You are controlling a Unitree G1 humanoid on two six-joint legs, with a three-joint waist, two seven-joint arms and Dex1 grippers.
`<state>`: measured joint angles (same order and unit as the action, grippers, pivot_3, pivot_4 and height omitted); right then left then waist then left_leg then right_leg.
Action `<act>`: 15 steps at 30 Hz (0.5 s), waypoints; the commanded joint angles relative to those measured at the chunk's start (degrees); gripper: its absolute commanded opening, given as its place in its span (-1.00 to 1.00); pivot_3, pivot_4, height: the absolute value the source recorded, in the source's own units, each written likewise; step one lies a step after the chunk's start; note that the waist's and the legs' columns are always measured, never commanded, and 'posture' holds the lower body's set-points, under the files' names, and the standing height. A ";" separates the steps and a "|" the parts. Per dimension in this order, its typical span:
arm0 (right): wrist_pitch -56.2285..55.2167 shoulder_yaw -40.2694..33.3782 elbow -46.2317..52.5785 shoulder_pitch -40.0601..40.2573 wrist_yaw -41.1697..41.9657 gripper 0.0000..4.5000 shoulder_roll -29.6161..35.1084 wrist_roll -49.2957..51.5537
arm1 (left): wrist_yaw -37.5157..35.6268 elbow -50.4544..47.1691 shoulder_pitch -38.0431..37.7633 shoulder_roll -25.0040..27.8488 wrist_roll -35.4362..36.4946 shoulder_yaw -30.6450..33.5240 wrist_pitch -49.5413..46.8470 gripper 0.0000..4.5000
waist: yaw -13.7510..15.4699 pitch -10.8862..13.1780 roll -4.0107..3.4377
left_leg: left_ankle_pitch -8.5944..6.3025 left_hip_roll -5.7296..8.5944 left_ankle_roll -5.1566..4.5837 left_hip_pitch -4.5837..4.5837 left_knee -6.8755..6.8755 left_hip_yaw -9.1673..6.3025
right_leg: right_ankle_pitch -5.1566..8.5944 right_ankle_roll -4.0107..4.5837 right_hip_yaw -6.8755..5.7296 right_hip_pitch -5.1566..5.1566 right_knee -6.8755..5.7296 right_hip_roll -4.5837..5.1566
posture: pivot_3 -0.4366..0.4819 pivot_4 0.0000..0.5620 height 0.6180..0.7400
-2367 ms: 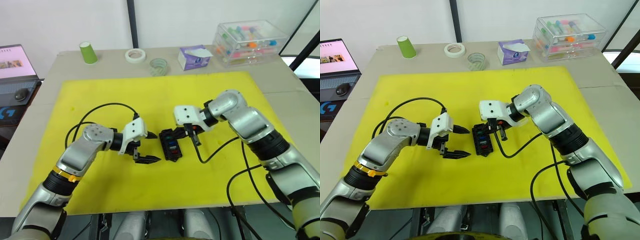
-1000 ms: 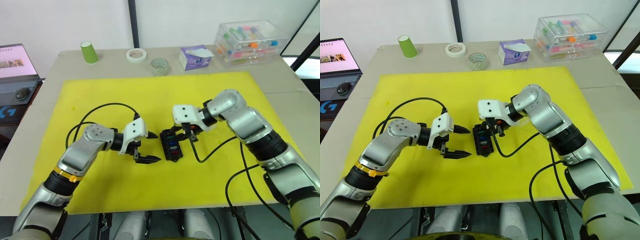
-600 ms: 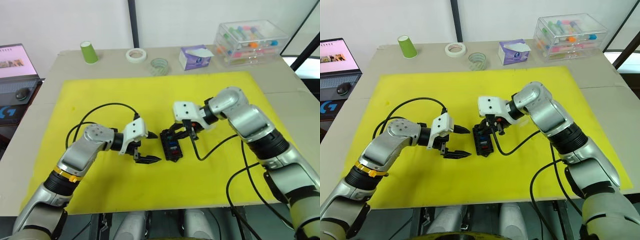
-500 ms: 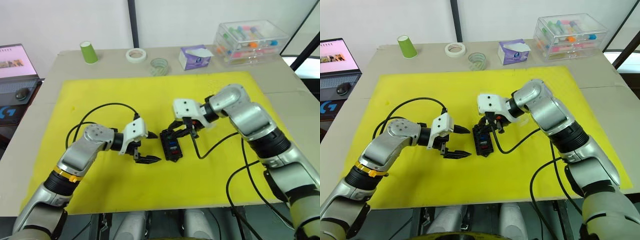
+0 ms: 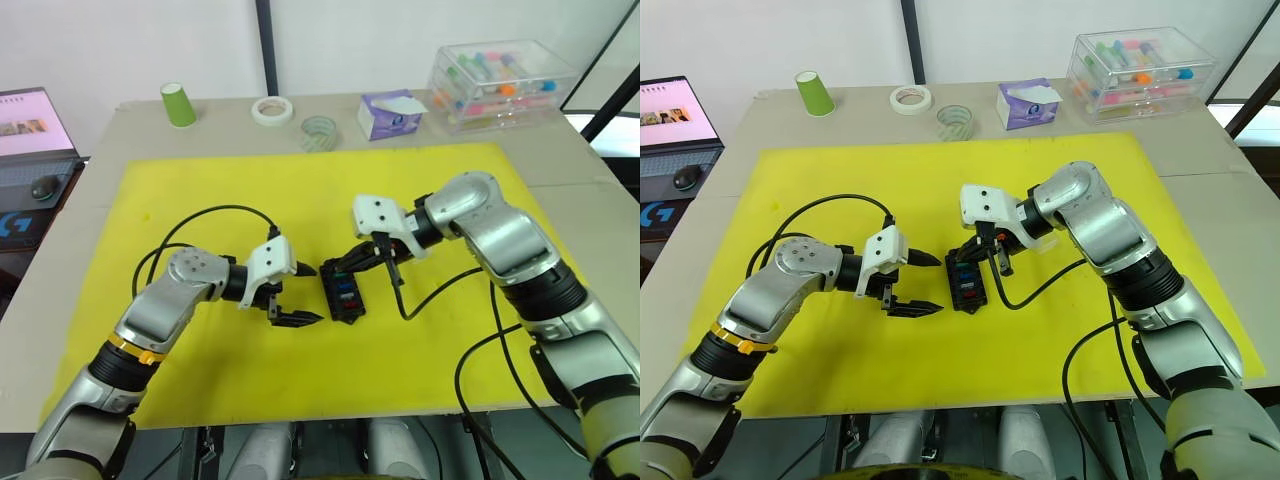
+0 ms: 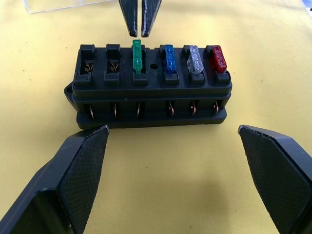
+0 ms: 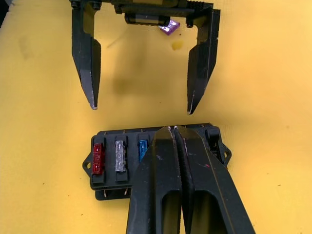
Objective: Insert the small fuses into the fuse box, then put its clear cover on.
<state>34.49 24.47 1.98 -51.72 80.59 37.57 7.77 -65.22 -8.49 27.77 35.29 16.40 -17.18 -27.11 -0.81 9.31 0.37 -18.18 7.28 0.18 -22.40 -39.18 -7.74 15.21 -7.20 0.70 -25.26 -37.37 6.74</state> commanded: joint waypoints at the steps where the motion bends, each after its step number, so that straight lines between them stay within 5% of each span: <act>1: -1.66 -0.09 0.51 0.05 -0.70 -0.98 0.03 -0.57 | -0.15 -0.87 0.06 0.14 -0.01 0.62 0.81 1.00 | 0.00 0.00 0.00 | 0.00 0.00 0.00 0.00 0.00 0.00 | 0.00 0.00 0.00 0.00 0.00 0.00 | -0.05 -0.47 1.00; 15: -4.25 1.67 -3.04 1.79 -1.13 -0.98 0.36 -2.27 | -0.08 -1.05 -0.07 0.26 -0.20 0.74 1.02 1.00 | 0.00 0.00 0.00 | 0.00 0.00 0.00 0.00 -0.01 0.00 | 0.00 0.00 0.00 0.01 0.00 0.00 | -0.05 -0.47 1.00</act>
<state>31.25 26.02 -0.80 -50.32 79.50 37.49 6.37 -65.19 -8.50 27.76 35.32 16.19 -17.18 -27.03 -0.81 9.31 0.37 -18.18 7.29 0.18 -22.40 -39.18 -7.74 15.21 -7.20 0.69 -25.25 -37.37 6.74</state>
